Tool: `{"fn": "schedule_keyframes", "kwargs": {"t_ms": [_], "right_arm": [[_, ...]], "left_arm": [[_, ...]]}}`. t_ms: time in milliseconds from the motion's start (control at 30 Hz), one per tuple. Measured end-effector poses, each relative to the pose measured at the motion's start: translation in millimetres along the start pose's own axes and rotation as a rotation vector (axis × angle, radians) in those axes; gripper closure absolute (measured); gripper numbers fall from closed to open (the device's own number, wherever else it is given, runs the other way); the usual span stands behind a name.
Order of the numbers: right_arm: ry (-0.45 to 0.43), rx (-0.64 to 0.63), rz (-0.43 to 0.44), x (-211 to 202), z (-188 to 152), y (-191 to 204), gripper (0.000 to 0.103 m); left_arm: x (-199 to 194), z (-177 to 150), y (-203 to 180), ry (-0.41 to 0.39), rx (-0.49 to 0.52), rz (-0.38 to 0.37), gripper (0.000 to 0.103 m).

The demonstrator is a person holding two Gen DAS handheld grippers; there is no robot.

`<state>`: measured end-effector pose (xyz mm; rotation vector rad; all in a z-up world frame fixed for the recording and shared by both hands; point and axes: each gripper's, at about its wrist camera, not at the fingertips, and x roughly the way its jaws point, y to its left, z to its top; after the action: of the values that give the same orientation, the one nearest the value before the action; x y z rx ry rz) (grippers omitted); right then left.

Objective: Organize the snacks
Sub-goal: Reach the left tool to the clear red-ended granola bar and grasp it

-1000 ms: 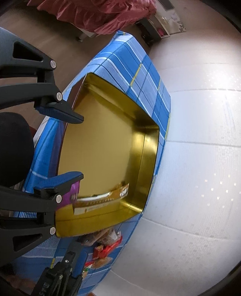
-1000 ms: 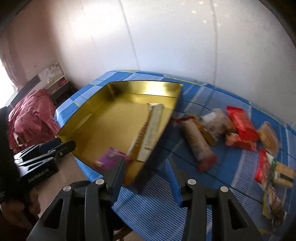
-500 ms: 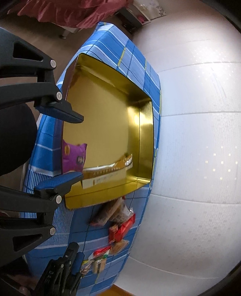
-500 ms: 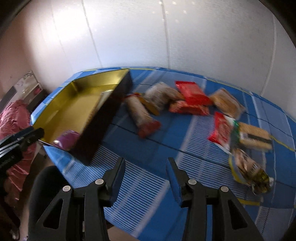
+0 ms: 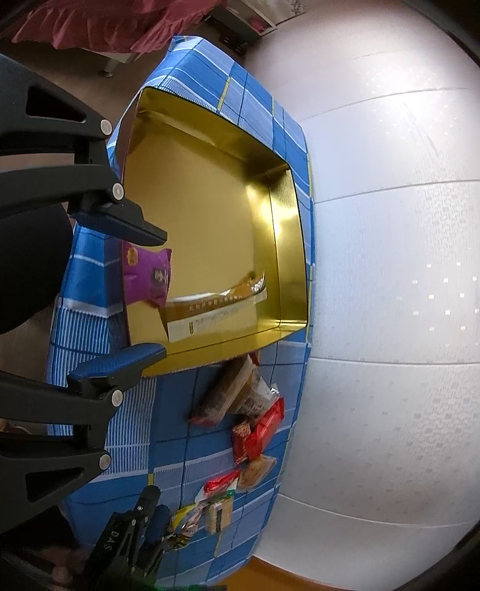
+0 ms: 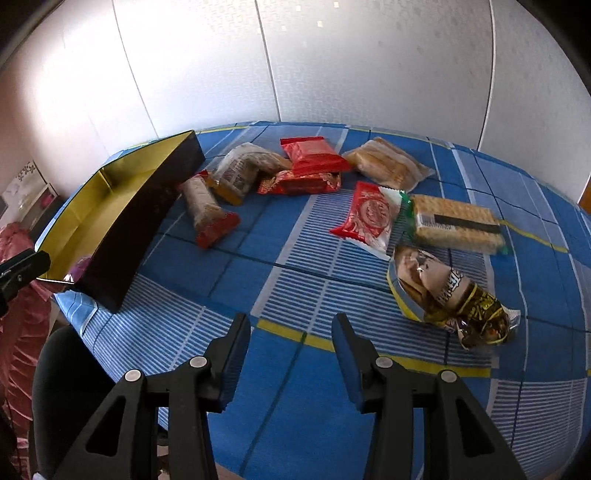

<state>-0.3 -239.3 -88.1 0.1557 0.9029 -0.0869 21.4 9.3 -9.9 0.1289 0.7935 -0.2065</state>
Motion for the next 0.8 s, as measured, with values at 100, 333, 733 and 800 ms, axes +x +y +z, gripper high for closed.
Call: {"fn": "schedule_keyframes", "kwargs": {"t_ms": [100, 333, 733, 800], "right_arm": [[0.0, -0.006, 0.017, 2.1, 3.1, 3.5, 0.056], [-0.023, -0.13, 0.086, 22.5, 45.5, 43.1, 0.056], [0.047, -0.284, 0.077, 89.5, 93.5, 96.0, 0.072], [0.046, -0.276, 0.079, 79.8, 83.5, 90.3, 0.072]], "left_arm": [[1.5, -1.7, -3.0, 0.008, 0.006, -0.009, 0.047], [1.2, -5.3, -5.9, 0.008, 0.002, -0.042, 0.047], [2.5, -2.3, -1.6, 0.005, -0.011, -0.073, 0.047], [1.6, 0.0, -3.5, -0.003, -0.002, -0.083, 0.047]]}}
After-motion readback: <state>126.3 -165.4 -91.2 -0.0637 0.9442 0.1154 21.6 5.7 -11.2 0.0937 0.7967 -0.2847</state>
